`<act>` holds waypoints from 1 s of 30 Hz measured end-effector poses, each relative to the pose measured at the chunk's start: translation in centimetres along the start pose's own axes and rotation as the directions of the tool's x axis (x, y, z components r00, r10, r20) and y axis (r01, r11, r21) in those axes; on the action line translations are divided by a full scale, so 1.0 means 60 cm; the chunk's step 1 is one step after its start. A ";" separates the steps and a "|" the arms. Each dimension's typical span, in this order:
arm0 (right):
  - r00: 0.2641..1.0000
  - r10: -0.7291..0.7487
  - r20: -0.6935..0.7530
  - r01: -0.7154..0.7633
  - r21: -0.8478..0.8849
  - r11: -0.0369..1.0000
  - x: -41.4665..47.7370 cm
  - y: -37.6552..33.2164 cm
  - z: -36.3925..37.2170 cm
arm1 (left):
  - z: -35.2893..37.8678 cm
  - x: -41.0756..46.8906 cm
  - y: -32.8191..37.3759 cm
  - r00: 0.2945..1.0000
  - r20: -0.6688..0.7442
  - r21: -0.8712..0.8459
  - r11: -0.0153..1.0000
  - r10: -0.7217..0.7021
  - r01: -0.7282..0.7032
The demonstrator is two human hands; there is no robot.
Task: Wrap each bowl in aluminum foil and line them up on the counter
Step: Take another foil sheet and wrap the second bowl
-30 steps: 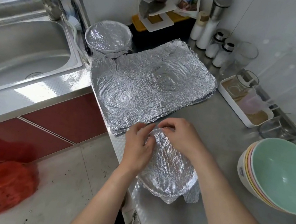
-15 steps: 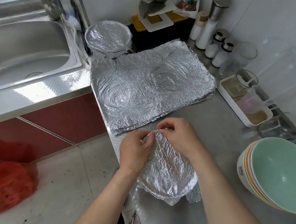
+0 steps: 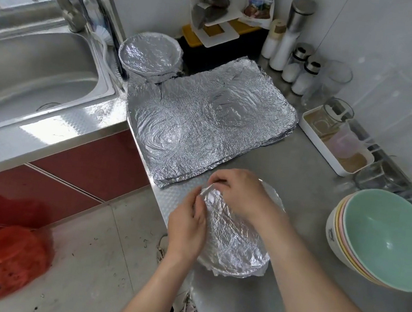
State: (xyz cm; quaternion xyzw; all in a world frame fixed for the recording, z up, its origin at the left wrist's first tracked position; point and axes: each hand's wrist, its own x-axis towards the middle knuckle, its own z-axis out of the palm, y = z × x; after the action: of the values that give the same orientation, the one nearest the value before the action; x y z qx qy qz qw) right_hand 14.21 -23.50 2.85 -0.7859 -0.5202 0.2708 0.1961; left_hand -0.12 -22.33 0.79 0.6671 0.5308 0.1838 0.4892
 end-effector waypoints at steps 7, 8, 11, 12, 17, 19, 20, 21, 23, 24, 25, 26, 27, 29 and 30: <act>0.972 -0.011 -0.235 0.017 0.024 1.000 -0.049 -0.008 0.008 | -0.035 -0.012 -0.006 1.000 -0.023 0.001 1.000 -0.001 0.001; 0.937 0.063 -0.343 -0.034 0.090 0.995 -0.065 0.004 0.004 | -0.036 -0.005 -0.001 0.999 -0.013 0.007 1.000 0.030 -0.030; 0.738 0.420 -0.528 -0.255 0.358 0.898 -0.129 0.044 -0.005 | -0.025 0.017 0.021 0.988 0.063 0.089 0.986 0.138 -0.143; 0.668 0.527 -0.525 -0.308 0.450 0.838 -0.146 0.054 -0.001 | -0.021 0.025 0.026 0.983 0.090 0.125 0.977 0.160 -0.171; 0.657 0.638 -0.401 -0.342 0.596 0.727 -0.188 0.075 0.032 | -0.004 0.029 0.035 0.971 0.103 0.241 0.941 0.217 -0.236; 0.708 0.583 -0.398 -0.344 0.525 0.778 -0.179 0.072 0.031 | -0.008 0.027 0.031 0.981 0.075 0.293 0.936 0.181 -0.195; 0.736 0.552 -0.393 -0.355 0.470 0.808 -0.171 0.069 0.027 | -0.010 0.025 0.030 0.984 0.067 0.324 0.928 0.168 -0.181; 0.765 0.517 -0.384 -0.359 0.412 0.837 -0.162 0.066 0.023 | -0.012 0.025 0.027 0.985 0.066 0.341 0.924 0.160 -0.173; 0.825 0.445 -0.348 -0.345 0.312 0.885 -0.138 0.061 0.016 | -0.018 0.024 0.026 0.985 0.085 0.325 0.931 0.148 -0.167; 0.848 0.420 -0.323 -0.339 0.277 0.899 -0.128 0.060 0.014 | -0.018 0.026 0.028 0.985 0.099 0.319 0.933 0.144 -0.169; 0.866 0.403 -0.298 -0.337 0.249 0.908 -0.118 0.059 0.013 | -0.019 0.030 0.030 0.983 0.110 0.323 0.930 0.150 -0.178; 0.876 0.394 -0.279 -0.340 0.224 0.914 -0.110 0.058 0.012 | -0.018 0.035 0.032 0.979 0.129 0.332 0.924 0.157 -0.192; 0.883 0.383 -0.270 -0.336 0.206 0.919 -0.104 0.056 0.012 | -0.016 0.039 0.034 0.974 0.149 0.339 0.917 0.169 -0.211; 0.892 0.358 -0.274 -0.312 0.199 0.929 -0.094 0.052 0.015 | -0.013 0.047 0.036 0.966 0.176 0.332 0.913 0.188 -0.238; 0.895 0.350 -0.278 -0.300 0.206 0.931 -0.092 0.048 0.016 | -0.011 0.049 0.036 0.963 0.185 0.323 0.913 0.196 -0.248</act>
State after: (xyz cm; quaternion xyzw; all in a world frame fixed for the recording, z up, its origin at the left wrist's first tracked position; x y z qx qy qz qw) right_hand 13.93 -29.67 1.63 -0.8766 -0.3206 0.2135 0.2886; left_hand 1.57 -19.34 2.13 0.8101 0.4372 0.0927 0.3796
